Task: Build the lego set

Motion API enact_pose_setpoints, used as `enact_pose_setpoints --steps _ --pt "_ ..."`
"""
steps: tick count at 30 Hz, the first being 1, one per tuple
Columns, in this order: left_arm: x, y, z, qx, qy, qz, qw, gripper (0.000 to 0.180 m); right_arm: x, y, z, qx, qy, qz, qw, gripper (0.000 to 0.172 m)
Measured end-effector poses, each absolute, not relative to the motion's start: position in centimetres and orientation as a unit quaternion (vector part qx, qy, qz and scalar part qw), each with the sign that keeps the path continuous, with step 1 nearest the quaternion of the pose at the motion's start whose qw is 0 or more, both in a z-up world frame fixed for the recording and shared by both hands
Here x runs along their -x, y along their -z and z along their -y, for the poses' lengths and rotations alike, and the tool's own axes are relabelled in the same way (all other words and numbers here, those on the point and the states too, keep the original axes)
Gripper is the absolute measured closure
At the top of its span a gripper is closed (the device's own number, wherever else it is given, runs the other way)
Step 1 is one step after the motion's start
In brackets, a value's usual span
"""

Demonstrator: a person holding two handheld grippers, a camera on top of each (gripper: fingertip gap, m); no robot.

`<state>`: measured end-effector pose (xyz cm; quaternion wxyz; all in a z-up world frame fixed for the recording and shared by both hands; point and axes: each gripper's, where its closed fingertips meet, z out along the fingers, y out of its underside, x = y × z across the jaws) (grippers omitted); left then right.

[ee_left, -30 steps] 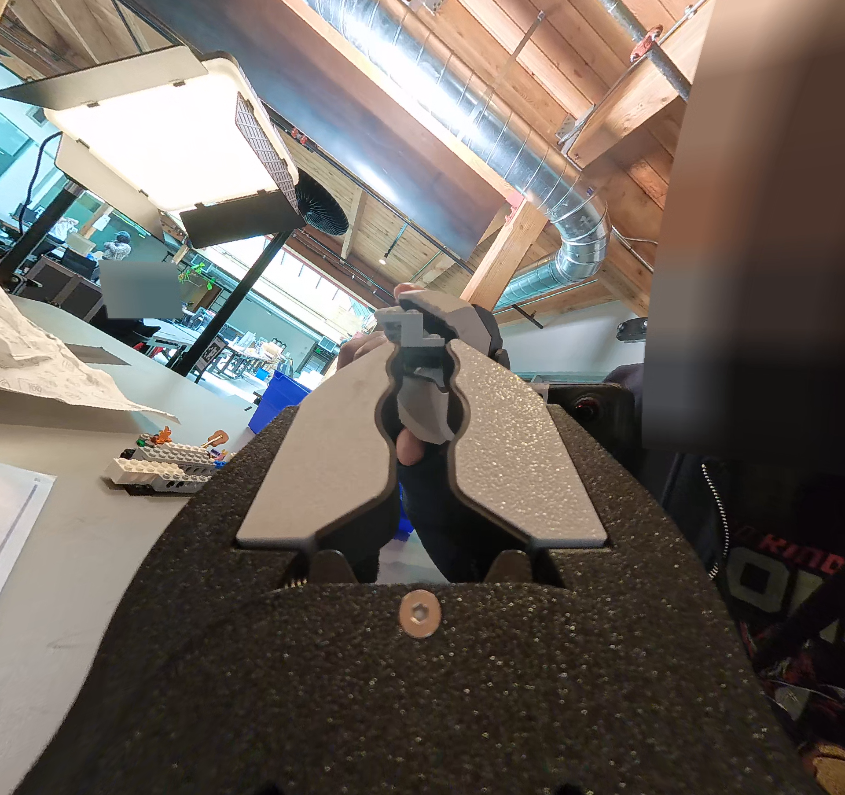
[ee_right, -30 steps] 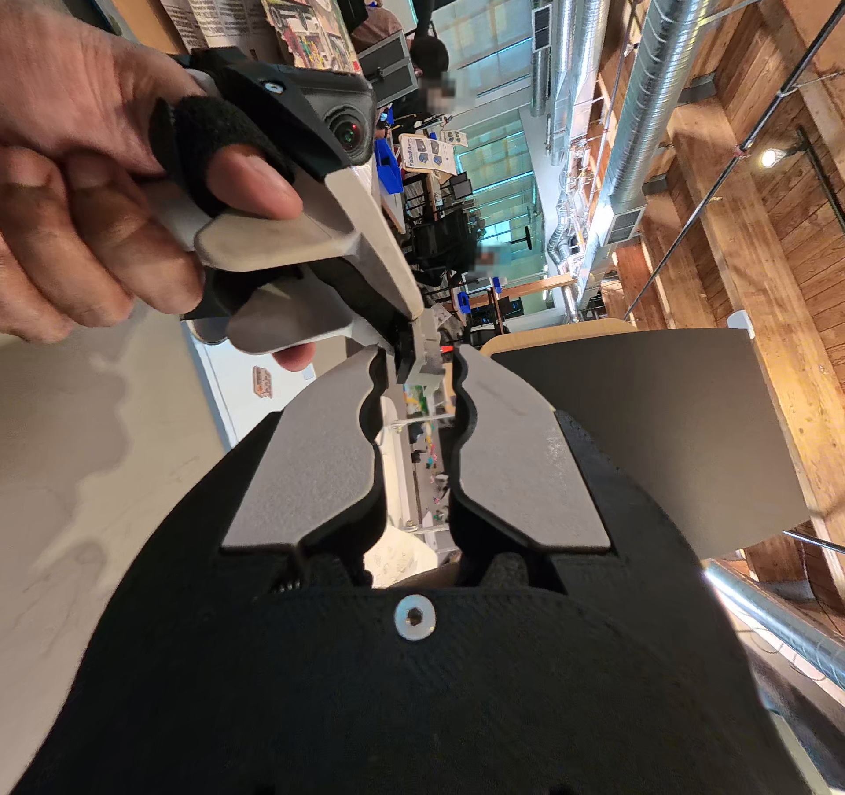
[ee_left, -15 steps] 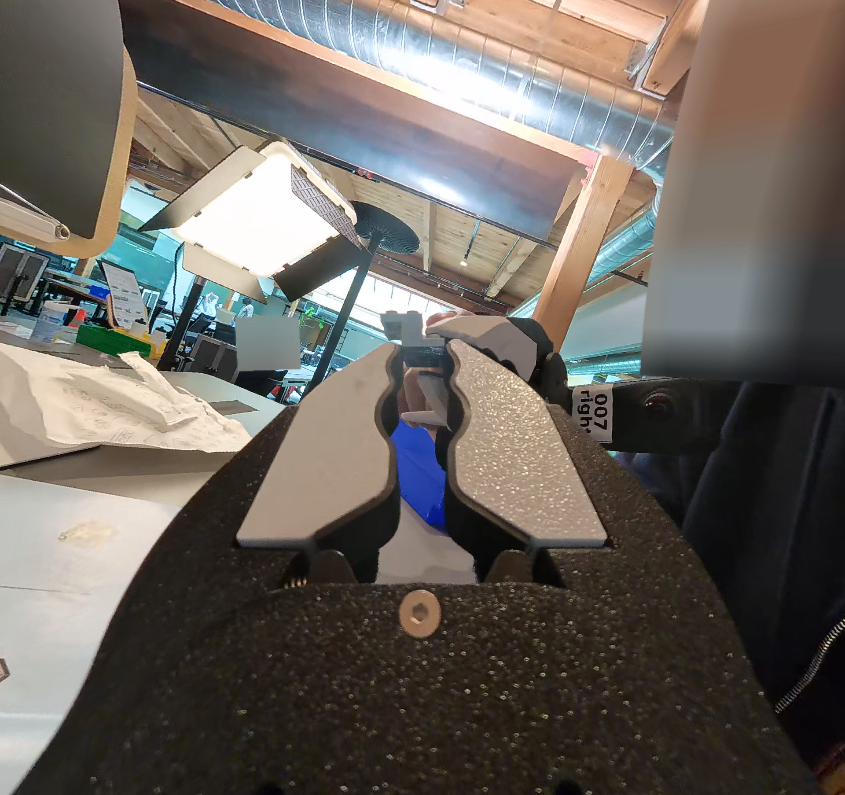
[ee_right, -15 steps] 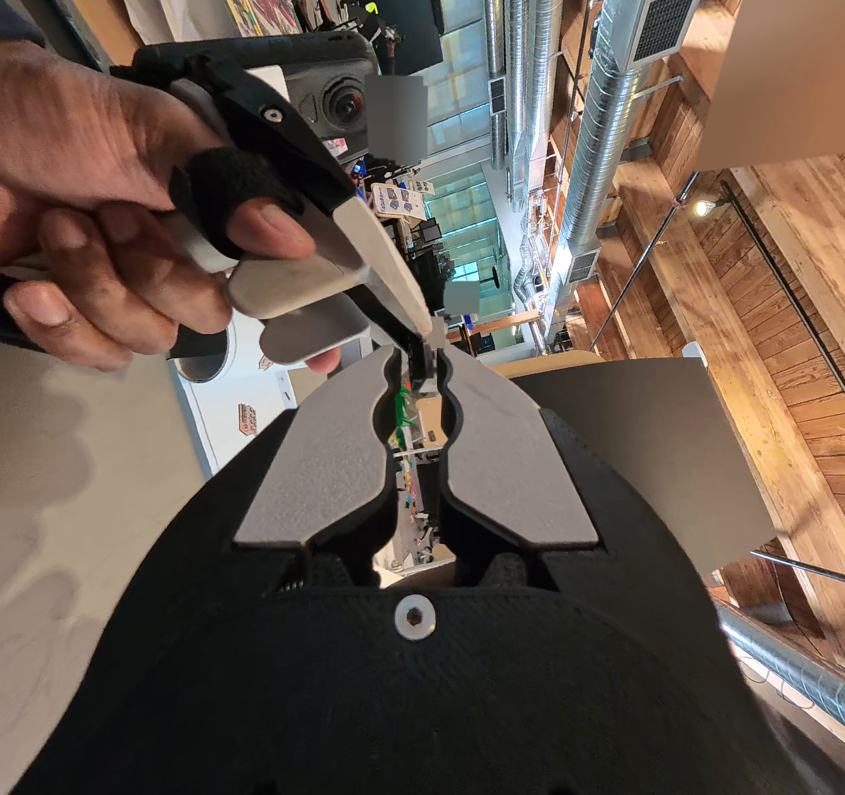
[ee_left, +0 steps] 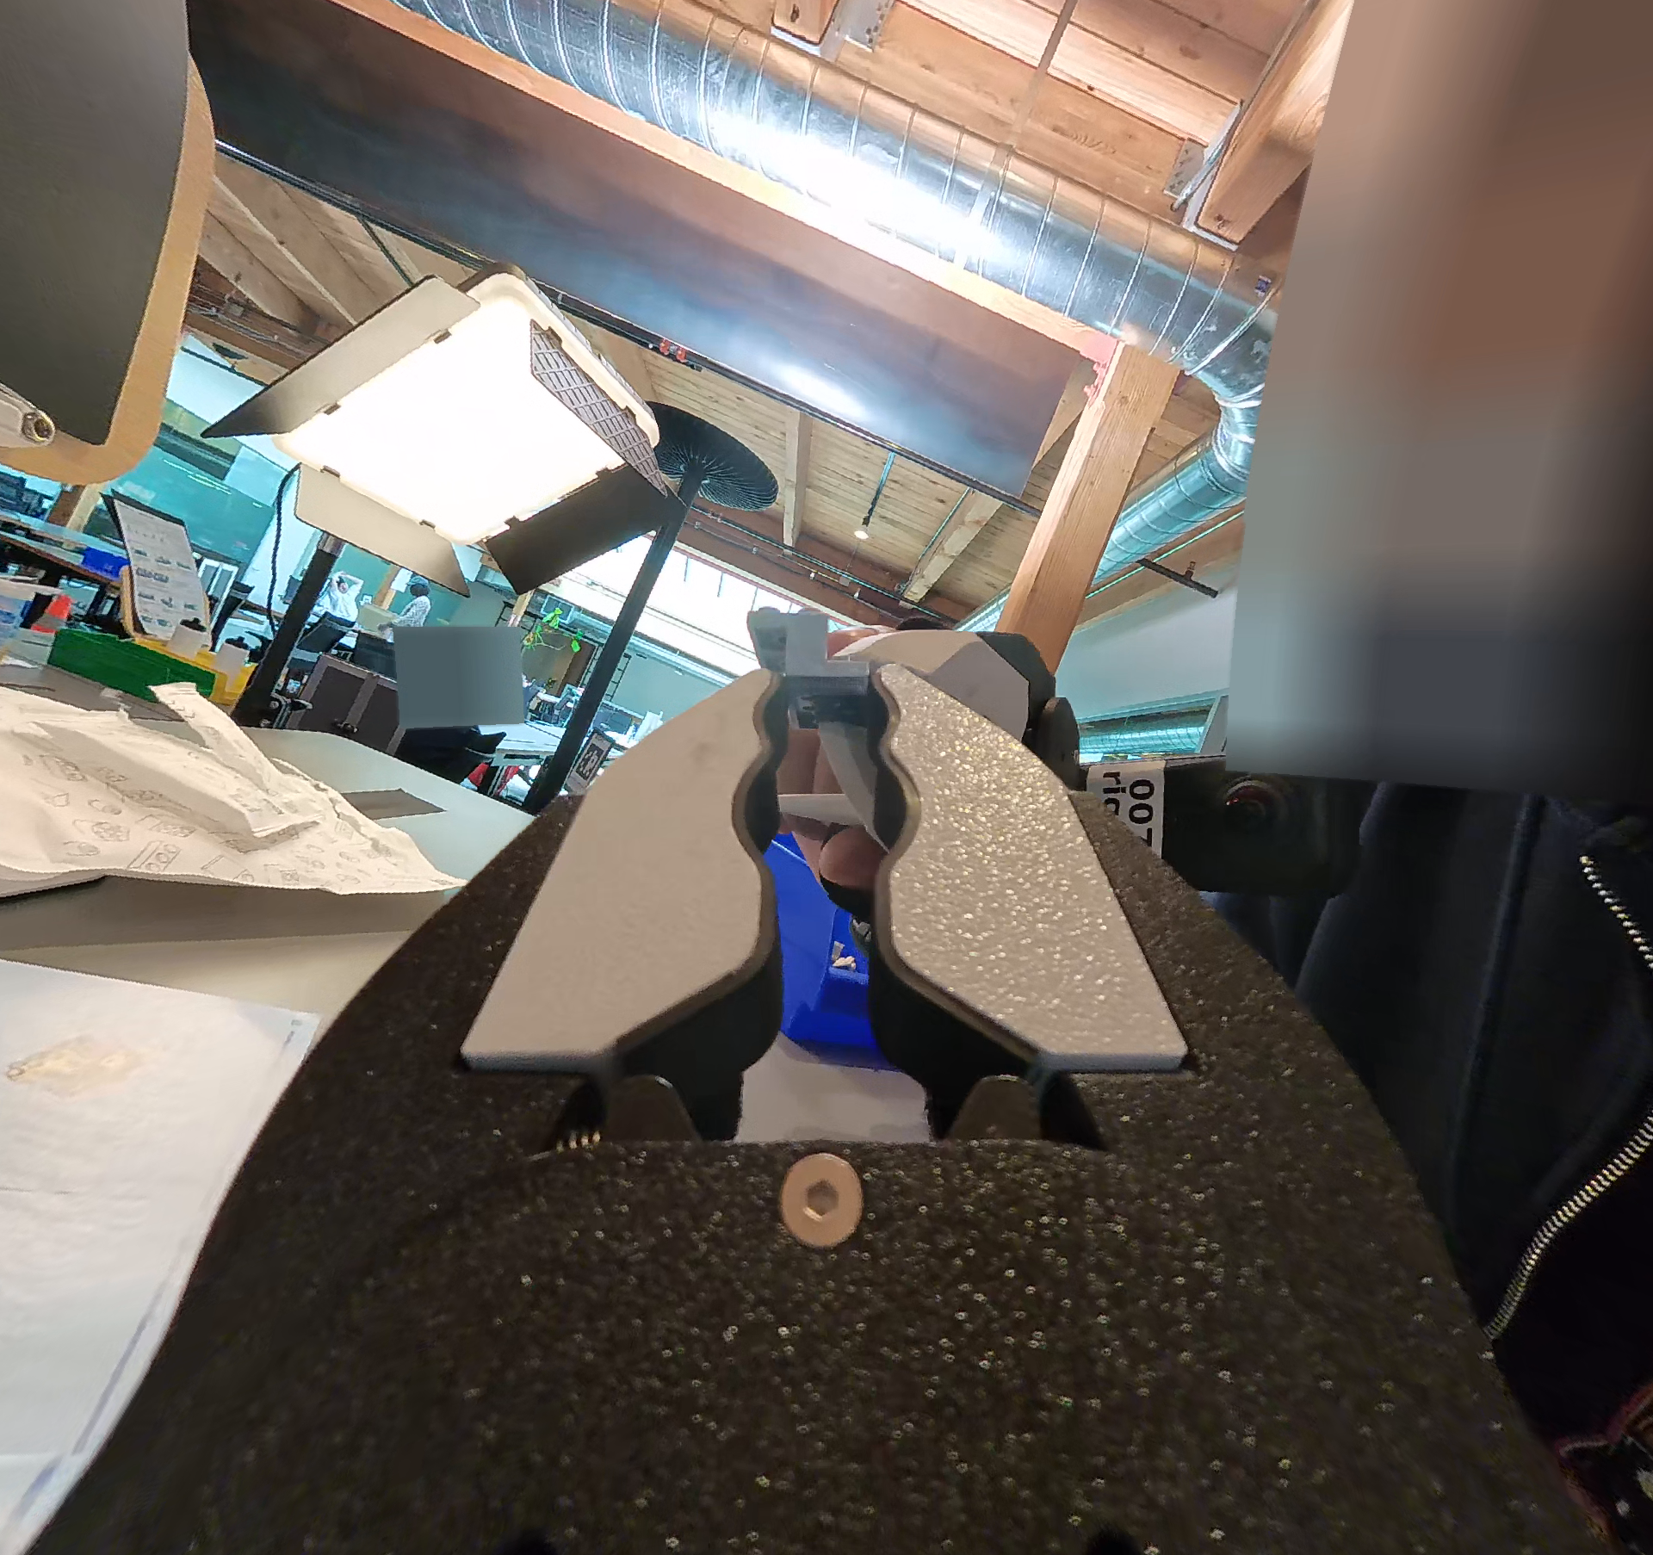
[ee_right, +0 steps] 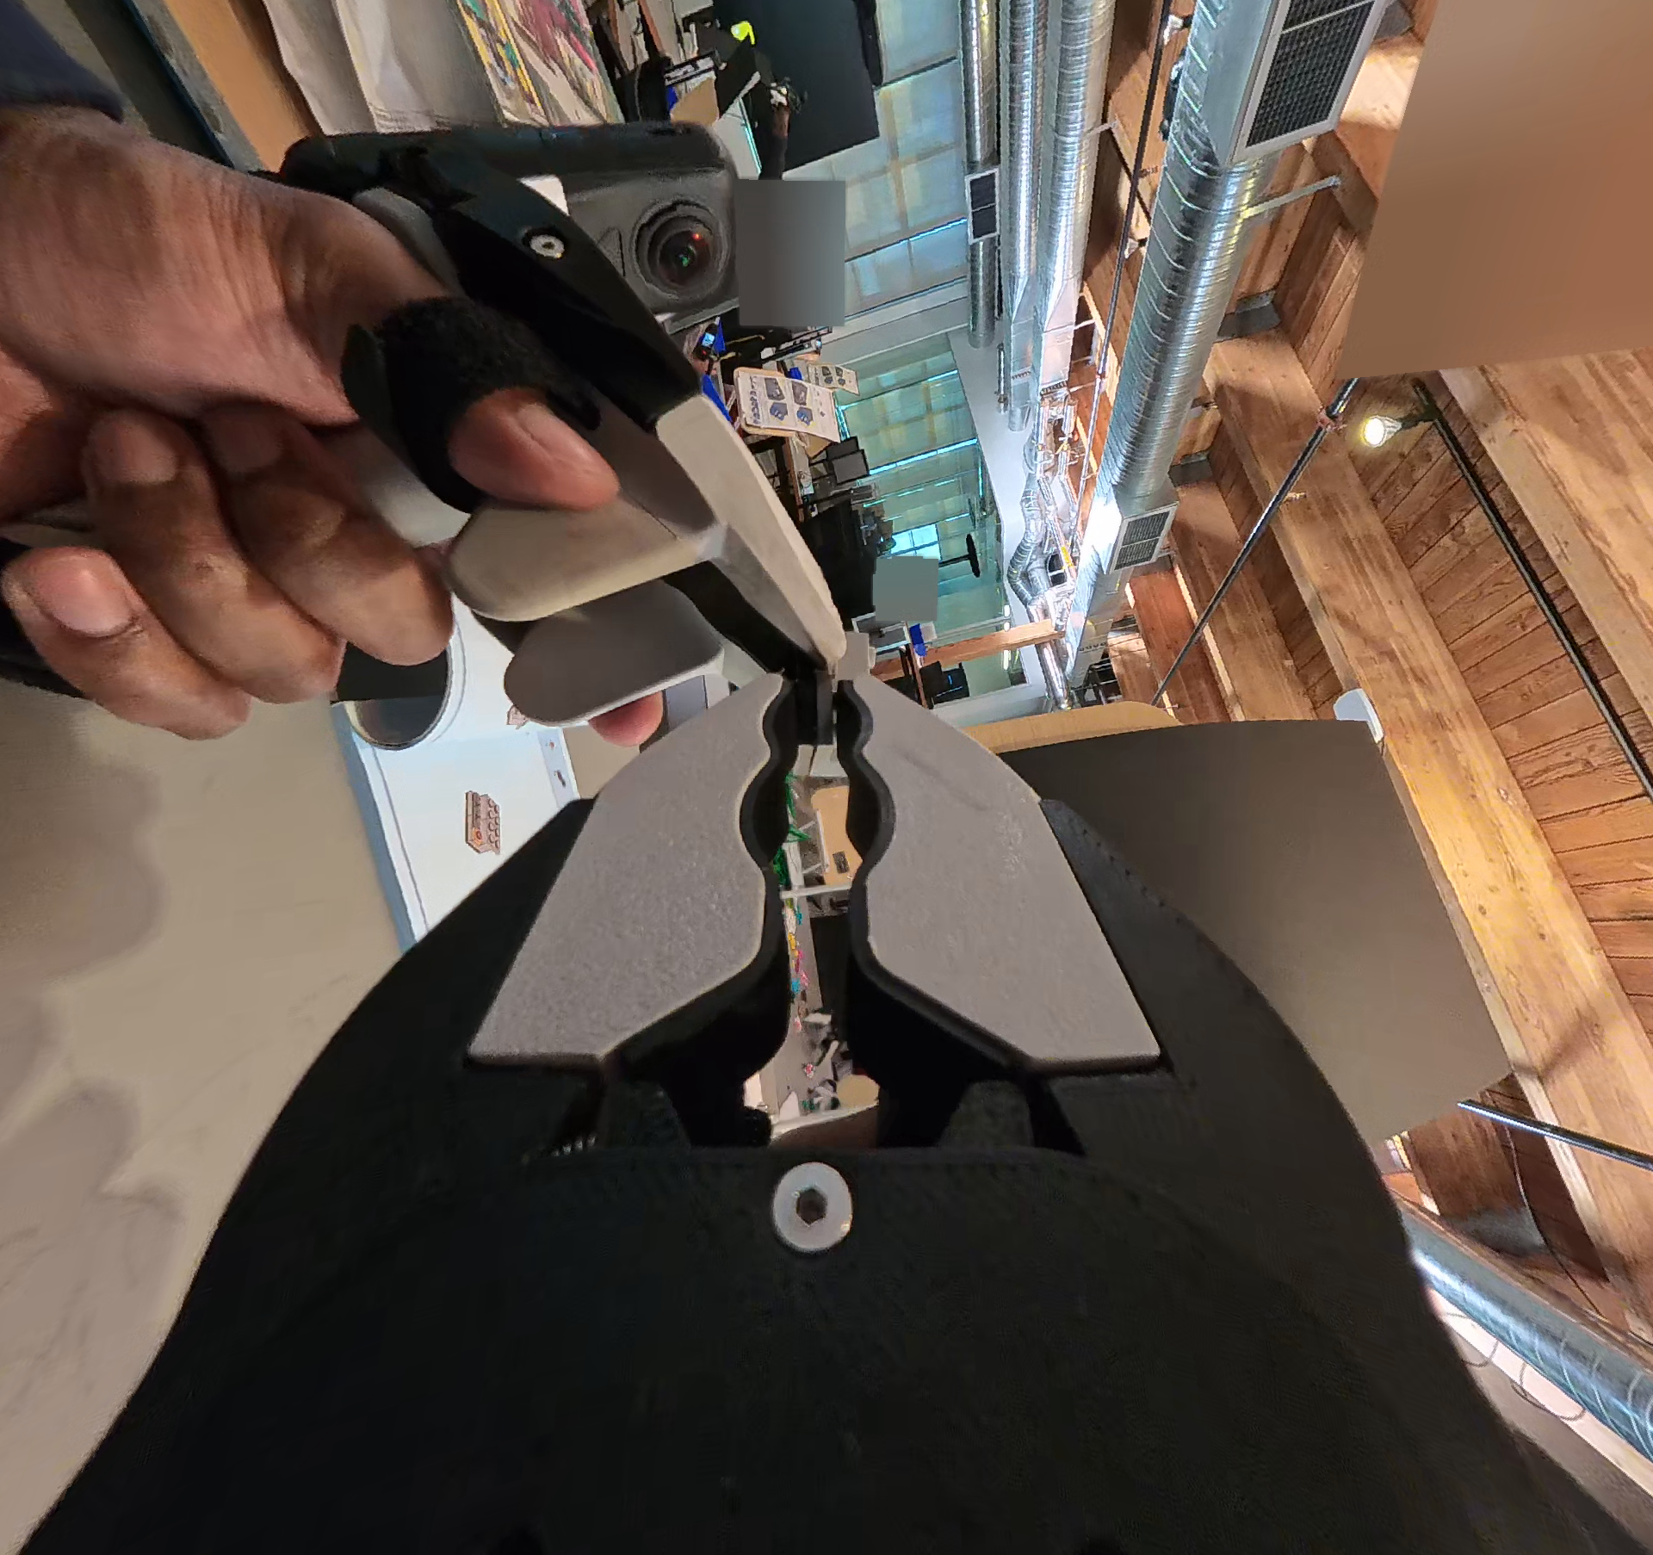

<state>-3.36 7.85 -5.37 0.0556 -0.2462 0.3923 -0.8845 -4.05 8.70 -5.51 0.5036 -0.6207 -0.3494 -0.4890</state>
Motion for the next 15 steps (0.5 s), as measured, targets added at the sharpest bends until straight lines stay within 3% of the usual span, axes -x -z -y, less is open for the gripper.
enact_pose_setpoints --steps 13,15 --pt "3.44 5.27 -7.92 0.243 0.89 -0.383 0.048 0.164 4.24 5.45 -9.05 0.618 0.474 0.333 0.532 0.164" --pt "3.29 5.19 -8.59 0.25 0.898 -0.361 0.032 0.164 4.59 5.79 -9.14 0.619 0.456 0.334 0.546 0.143"
